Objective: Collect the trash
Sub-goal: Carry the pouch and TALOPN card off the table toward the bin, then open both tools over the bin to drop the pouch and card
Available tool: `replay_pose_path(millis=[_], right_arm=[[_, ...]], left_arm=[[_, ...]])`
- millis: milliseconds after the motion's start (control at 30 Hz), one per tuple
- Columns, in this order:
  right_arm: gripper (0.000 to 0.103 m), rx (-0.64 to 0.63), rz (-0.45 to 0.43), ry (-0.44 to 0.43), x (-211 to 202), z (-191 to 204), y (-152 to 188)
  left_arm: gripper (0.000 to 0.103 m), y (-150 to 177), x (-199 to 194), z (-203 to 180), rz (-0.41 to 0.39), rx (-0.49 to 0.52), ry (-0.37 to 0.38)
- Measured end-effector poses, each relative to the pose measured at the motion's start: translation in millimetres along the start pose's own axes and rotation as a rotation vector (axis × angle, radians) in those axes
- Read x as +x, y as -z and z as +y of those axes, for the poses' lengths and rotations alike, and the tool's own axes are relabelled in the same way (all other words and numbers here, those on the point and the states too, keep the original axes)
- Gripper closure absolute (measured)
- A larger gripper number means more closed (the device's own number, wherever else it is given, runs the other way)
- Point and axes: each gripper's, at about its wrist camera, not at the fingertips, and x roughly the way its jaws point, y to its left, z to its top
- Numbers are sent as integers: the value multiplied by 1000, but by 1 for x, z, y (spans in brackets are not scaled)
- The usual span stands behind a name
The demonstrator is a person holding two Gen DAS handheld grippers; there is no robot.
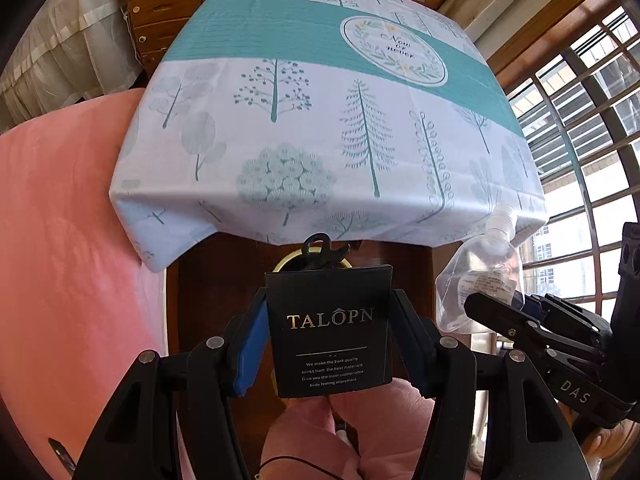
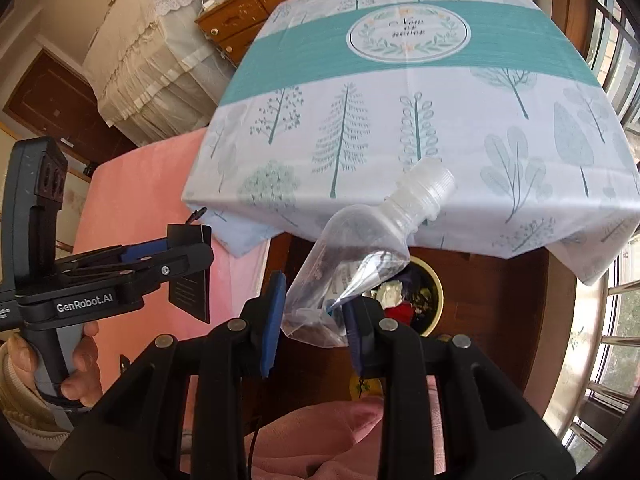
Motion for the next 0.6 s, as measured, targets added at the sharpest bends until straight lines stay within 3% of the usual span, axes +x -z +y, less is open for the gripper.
replay_pose_path(millis=[167,333,600], right_arm=[[78,-5,98,13,38,-14,25],[78,24,197,29,100,-45,56],[78,37,245,39,195,-103,82]], left_arm=[[44,30,52,-4,48,-21,36],[44,51,121,4,76,-52,12],[44,58,230,17,74,-67,-42]])
